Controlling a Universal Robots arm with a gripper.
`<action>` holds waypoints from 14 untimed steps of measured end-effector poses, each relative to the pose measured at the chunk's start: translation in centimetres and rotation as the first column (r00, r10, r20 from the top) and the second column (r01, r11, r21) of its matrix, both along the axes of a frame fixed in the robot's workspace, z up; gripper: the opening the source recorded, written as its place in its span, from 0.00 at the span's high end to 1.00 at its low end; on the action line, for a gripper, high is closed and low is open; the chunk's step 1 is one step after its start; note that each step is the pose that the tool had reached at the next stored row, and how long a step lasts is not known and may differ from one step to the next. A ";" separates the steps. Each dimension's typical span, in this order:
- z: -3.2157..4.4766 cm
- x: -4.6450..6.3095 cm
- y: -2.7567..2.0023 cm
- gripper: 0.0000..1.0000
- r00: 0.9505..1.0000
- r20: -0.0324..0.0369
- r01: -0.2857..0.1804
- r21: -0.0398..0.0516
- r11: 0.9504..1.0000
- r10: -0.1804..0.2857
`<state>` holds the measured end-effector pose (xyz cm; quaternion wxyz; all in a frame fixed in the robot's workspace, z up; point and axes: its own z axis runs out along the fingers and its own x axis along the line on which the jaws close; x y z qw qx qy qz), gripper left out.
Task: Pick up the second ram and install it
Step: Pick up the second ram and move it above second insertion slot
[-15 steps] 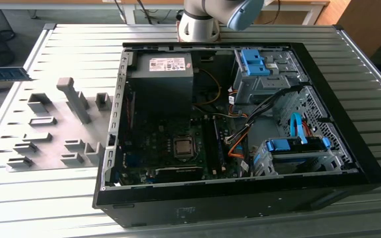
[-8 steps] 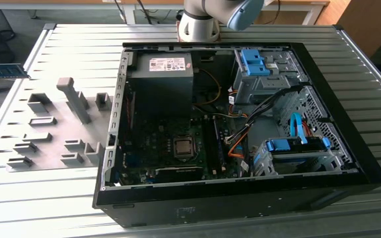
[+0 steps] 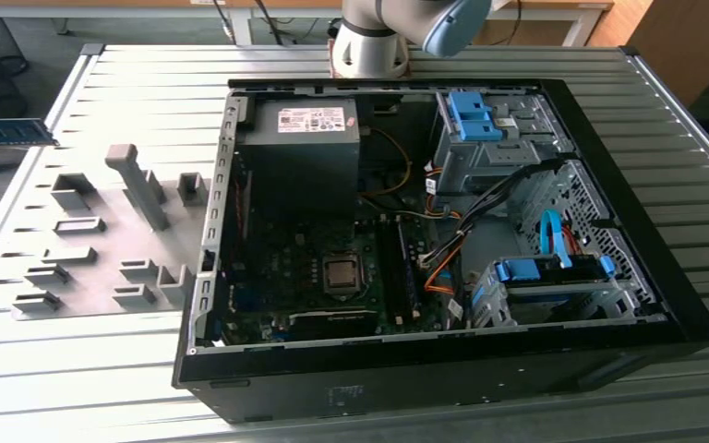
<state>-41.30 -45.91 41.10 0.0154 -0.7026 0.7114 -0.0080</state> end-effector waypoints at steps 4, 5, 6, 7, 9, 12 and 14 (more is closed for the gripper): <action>0.00 0.3 0.00 0.86 1.000 0.000 0.000 0.000 1.000 0.000; 0.00 0.4 0.00 0.86 1.000 0.000 0.000 0.000 1.000 0.000; 0.00 0.5 0.00 0.86 1.000 0.000 0.000 0.000 1.000 0.000; 0.00 0.5 0.00 0.86 1.000 0.000 0.000 0.000 1.000 0.000; 0.00 0.6 0.00 0.86 1.000 0.000 0.000 0.000 1.000 0.000; 0.00 0.7 0.00 0.86 1.000 0.000 0.000 0.000 1.000 0.000; 0.00 0.8 0.00 0.86 1.000 0.000 0.000 0.000 1.000 0.000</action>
